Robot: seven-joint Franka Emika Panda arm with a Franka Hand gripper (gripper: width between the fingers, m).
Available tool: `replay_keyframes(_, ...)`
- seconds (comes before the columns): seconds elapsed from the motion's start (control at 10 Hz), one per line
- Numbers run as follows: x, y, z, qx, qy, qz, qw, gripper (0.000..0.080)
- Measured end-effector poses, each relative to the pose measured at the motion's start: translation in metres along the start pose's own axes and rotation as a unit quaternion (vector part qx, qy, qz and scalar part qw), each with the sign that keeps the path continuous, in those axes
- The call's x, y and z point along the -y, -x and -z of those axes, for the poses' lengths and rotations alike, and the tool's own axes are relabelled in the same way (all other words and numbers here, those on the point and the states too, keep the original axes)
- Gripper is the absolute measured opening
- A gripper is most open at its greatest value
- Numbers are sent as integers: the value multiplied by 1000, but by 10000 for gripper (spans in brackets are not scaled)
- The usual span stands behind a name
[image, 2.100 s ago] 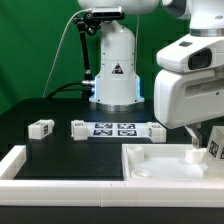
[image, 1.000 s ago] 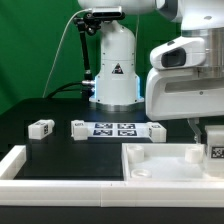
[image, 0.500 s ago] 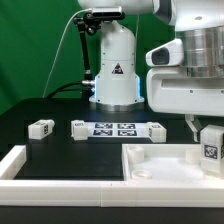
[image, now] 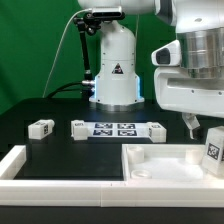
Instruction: Assemble one leg
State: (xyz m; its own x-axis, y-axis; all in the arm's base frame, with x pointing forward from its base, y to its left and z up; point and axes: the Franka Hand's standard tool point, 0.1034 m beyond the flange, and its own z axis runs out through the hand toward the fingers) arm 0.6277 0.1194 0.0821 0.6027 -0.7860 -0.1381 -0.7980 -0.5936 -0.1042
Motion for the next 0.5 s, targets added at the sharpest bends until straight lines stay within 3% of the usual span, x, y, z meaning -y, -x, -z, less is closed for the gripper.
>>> replay_keyframes(0.1,1,2,0,0,0,9,1000,640)
replay_keyframes(0.3,2,4,0,-3,4,148,989,648)
replay_keyframes(0.5,4,6,-1,-10,14,324,946,649)
